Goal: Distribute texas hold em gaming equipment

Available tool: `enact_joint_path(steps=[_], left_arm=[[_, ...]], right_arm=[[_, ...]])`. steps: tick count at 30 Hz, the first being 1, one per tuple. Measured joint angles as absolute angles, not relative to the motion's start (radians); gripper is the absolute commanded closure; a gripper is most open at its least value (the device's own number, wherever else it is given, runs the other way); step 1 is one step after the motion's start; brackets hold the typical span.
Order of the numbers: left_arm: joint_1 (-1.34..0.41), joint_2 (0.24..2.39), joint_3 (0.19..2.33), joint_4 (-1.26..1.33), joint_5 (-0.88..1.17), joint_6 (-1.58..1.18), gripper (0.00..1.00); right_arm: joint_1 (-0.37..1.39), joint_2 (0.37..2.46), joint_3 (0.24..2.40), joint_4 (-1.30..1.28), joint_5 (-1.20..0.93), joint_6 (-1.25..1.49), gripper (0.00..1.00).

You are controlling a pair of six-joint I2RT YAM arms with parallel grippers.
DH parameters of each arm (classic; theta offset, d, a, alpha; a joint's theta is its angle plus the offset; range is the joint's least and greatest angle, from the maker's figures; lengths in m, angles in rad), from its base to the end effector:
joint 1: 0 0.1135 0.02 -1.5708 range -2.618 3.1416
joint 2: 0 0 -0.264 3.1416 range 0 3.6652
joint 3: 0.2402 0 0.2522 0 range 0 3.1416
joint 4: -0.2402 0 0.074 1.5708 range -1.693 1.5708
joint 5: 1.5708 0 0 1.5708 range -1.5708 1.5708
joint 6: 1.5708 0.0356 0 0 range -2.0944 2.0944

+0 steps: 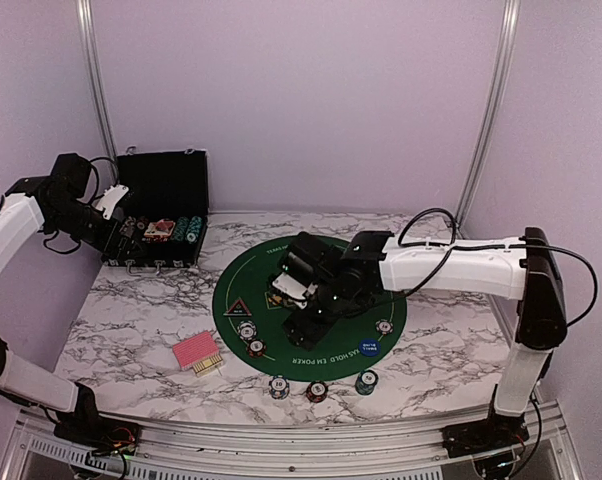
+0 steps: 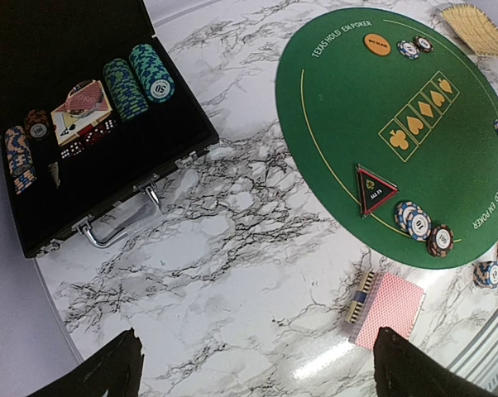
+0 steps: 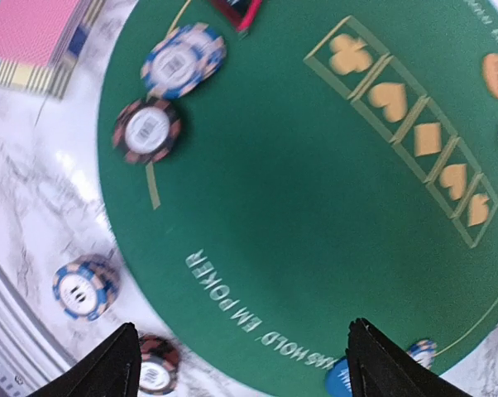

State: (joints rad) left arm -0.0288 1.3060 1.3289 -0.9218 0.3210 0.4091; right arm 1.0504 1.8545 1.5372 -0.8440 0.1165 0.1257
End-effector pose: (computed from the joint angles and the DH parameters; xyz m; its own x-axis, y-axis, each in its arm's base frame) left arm 0.2611 -0.0188 0.3495 -0.6288 0.3957 -0.6693 0.5164 0.8561 0.0211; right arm 0.1970 0.3354 0.2472 -0.5577 -0.7227 -0.4084 -0.7749 0.6296 -0.0559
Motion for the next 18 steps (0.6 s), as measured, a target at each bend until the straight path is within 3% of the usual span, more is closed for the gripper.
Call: enact_joint_path(steps=[7,18], left_arm=[[-0.029,1.306,1.329,-0.922,0.324,0.409,0.01],[-0.029,1.306,1.329,-0.922,0.332,0.409,0.01]], right_arm=[[1.211,1.855,1.420,-0.878,0.042,0.181,0.14],[1.232,1.866,1.349,-0.868,-0.002,0.195,0.16]])
